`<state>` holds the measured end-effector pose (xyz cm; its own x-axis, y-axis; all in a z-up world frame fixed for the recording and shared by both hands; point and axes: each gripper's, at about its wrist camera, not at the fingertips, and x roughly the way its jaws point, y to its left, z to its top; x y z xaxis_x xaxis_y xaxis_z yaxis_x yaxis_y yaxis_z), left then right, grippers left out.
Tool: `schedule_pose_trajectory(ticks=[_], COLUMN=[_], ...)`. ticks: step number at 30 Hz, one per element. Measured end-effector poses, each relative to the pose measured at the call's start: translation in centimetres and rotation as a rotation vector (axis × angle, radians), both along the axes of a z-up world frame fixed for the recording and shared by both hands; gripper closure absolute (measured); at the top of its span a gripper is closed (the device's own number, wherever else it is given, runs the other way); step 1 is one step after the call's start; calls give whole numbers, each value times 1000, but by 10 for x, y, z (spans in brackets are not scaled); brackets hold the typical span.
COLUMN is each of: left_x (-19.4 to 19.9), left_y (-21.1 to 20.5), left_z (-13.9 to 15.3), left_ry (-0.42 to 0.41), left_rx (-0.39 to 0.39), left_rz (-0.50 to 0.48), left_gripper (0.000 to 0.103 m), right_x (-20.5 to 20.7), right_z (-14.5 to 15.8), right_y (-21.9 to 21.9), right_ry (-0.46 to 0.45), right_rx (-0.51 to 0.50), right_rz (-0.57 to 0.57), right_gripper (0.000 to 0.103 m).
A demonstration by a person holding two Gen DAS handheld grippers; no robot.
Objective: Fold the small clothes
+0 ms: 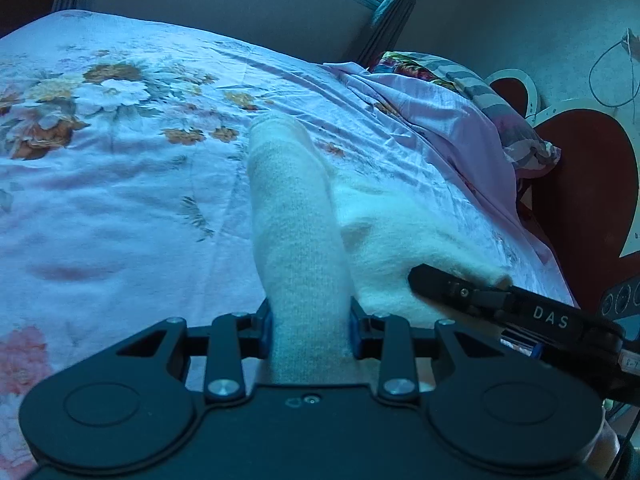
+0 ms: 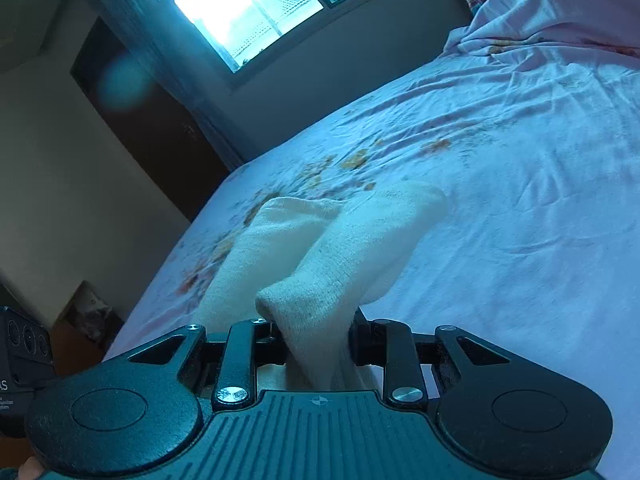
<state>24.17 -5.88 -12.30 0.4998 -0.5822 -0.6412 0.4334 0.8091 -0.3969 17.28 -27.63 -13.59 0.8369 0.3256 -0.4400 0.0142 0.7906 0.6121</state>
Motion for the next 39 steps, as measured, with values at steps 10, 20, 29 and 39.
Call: schedule_pose_trajectory(ticks=[10,20,29,39], left_x=[-45,-55,-45,-34], left_y=[78,109,67,70], left_z=[-24,-38,-16,-33], left_ry=[-17,5,-77,3], left_rx=[74,95,86,92], left_rz=[85,234,113,161], left_gripper=[72,41,39,39], right_x=[-22,-38,-30,-29], right_z=[-30,-49,-8,-37], right_y=[86,74,119,114], right_ry=[28,140,16,119], right_rx=[-16,-158,-301,-354], right_rz=[108,0,80,99], right_gripper=[77,55,55,55])
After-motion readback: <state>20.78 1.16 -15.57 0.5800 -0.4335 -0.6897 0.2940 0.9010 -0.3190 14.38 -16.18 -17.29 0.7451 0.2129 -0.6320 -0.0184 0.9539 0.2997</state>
